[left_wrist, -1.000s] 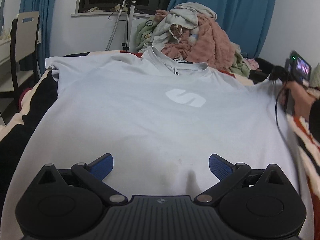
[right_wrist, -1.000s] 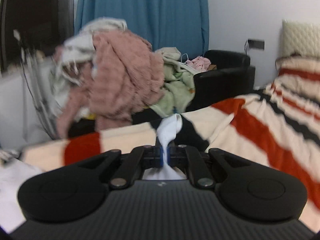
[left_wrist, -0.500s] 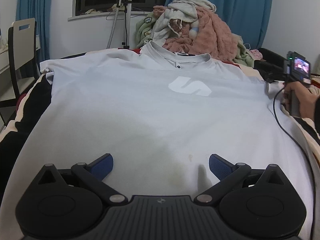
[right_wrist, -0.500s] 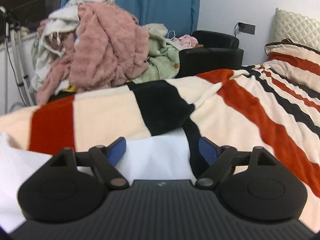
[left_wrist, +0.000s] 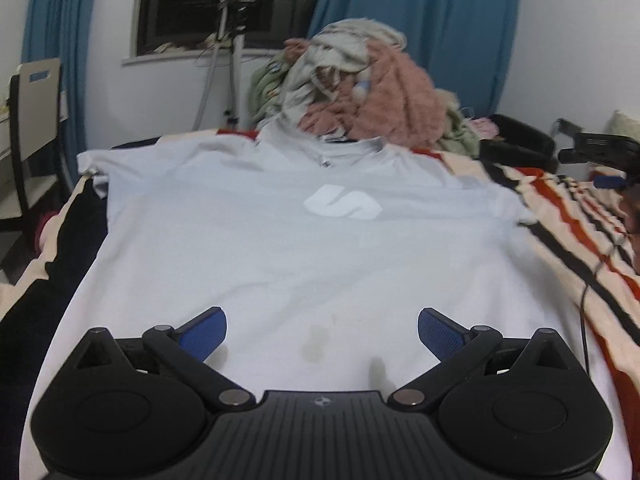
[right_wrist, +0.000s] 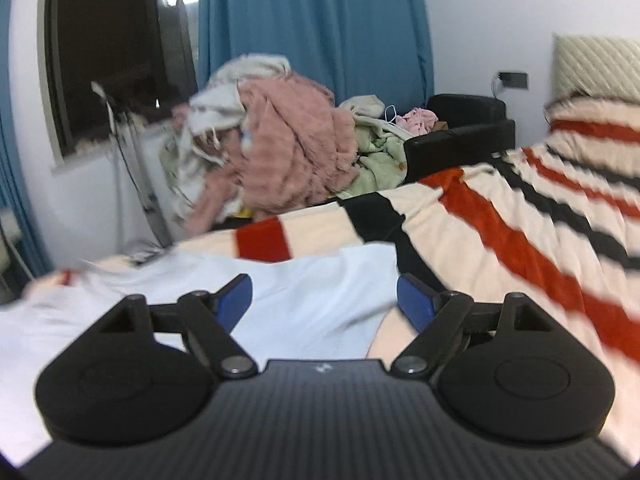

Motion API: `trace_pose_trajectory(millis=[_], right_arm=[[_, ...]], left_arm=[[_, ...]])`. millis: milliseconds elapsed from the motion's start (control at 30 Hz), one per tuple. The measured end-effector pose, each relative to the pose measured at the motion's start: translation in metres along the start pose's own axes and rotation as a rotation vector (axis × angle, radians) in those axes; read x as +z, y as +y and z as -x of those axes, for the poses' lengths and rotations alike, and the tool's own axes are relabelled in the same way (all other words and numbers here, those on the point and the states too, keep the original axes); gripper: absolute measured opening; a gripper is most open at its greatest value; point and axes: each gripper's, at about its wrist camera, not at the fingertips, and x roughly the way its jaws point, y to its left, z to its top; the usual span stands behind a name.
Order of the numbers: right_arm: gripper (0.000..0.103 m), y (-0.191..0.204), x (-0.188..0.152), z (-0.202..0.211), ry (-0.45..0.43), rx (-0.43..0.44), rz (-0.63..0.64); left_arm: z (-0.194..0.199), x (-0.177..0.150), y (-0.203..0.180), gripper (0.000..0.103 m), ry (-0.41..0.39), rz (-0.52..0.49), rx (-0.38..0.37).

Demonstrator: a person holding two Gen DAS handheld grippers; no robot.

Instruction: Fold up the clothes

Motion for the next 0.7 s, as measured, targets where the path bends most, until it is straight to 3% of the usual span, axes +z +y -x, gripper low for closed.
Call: trace_pose_trajectory(millis=[133, 200, 333, 533, 700], right_arm=[[0.081, 0.001, -0.033, 0.09, -0.029, 0.034, -0.086], [0.081, -0.001, -0.052, 0.114, -0.015, 0.042, -0.118], [0.081, -0.006, -0.091, 0.161, 0.016, 0.057, -0.179], [0.081, -0.01, -0.108, 0.197, -0.079, 0.042, -0.209], [0.081, -0.009, -0.114, 0.208, -0.115, 0.045, -0.164]], left_arm=[[0.013, -0.006, -0.003, 0.1, 0.022, -0.007, -0.044], [0.021, -0.01, -0.008, 0.099, 0.024, -0.03, -0.063], [0.041, -0.022, -0.021, 0.099, 0.048, -0.046, -0.18], [0.047, -0.047, -0.052, 0.092, 0.144, -0.063, -0.354], [0.034, -0.069, -0.093, 0.083, 0.232, -0.105, -0.452]])
